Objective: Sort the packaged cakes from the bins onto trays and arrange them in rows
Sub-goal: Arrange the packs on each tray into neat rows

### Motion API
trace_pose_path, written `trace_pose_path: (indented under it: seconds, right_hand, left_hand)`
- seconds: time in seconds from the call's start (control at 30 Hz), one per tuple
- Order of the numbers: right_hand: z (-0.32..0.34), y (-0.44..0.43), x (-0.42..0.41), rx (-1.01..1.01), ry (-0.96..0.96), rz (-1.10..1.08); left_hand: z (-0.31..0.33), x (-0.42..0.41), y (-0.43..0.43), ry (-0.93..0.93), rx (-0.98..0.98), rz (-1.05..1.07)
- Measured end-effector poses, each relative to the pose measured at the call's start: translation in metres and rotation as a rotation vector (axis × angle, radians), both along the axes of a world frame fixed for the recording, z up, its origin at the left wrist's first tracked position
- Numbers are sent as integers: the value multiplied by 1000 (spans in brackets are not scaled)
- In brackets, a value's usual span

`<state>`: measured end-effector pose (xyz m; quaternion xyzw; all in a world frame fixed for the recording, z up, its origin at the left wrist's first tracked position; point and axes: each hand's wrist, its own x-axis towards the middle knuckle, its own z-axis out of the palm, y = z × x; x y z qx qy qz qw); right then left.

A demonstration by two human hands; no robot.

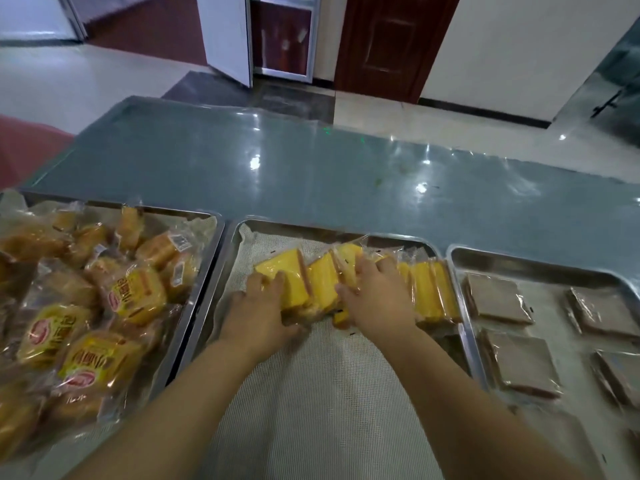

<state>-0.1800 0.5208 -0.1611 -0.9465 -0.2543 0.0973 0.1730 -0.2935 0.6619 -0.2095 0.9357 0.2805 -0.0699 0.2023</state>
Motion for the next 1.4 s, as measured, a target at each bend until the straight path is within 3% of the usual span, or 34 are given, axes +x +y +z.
trace_pose_path:
  seconds: [0.3, 0.43, 0.57, 0.67, 0.9, 1.03, 1.2, 1.27, 1.4]
  right_hand:
    - [2, -6, -23, 197, -8, -43]
    - [11, -21, -42, 447, 34, -62]
    - [15, -47, -63, 634, 105, -128]
    - [15, -71, -74, 696, 201, -144]
    - [20, -124, -70, 410, 315, 83]
    - [13, -133, -68, 142, 455, 198]
    - [-9, -135, -68, -10, 240, 128]
    - [-16, -137, -71, -29, 238, 97]
    - [-21, -148, -80, -85, 302, 105]
  left_hand:
    - [-8, -36, -10, -357, -115, 14]
    - [-8, -66, -20, -479, -187, 55]
    - [-7, -101, -40, -458, -56, 19]
    - [-2, -119, -59, -420, -132, -19]
    - [-9, -122, -66, -359, -54, 14]
    - [-2, -107, -58, -263, -215, 169]
    - [6, -96, -71, -236, -404, 183]
    - [6, -93, -74, -171, -327, 80]
    - [14, -84, -59, -59, 13, -140]
